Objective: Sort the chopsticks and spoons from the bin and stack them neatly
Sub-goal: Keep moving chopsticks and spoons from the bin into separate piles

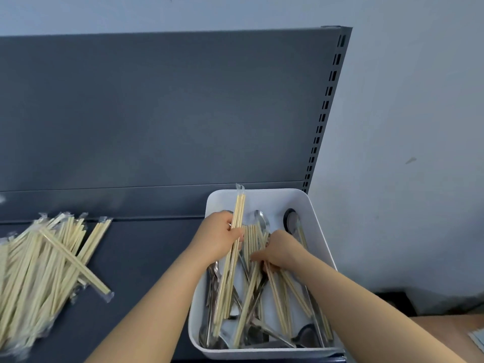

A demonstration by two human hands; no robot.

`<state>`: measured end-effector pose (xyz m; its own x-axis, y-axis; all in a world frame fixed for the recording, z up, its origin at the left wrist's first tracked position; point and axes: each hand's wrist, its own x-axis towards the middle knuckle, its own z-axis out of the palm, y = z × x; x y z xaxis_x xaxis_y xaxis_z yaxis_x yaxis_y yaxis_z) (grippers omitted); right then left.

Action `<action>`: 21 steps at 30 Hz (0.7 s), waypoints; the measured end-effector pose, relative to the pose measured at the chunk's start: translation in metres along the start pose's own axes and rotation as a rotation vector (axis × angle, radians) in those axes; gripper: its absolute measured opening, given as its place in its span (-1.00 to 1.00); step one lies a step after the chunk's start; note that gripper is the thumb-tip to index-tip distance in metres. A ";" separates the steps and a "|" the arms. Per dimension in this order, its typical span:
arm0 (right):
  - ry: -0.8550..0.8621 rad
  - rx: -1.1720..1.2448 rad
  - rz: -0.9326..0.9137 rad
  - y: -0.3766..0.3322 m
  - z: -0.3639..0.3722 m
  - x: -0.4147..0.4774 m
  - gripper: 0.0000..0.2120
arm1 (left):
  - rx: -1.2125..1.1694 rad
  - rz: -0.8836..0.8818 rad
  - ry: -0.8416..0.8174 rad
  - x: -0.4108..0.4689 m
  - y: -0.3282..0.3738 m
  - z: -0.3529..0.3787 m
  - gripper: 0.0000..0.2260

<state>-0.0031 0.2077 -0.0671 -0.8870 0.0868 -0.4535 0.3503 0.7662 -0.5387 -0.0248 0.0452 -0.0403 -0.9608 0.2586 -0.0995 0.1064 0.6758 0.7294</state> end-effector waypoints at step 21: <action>0.261 0.187 -0.708 -0.181 -0.028 -0.043 -0.64 | -0.657 -0.090 0.606 -0.079 -0.046 -0.154 -0.90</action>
<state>-0.0368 0.0831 0.0695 -0.9525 -0.2184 0.2125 -0.3016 0.5766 -0.7593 0.0065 -0.1121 0.0382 -0.9484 -0.3106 0.0638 0.0354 0.0965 0.9947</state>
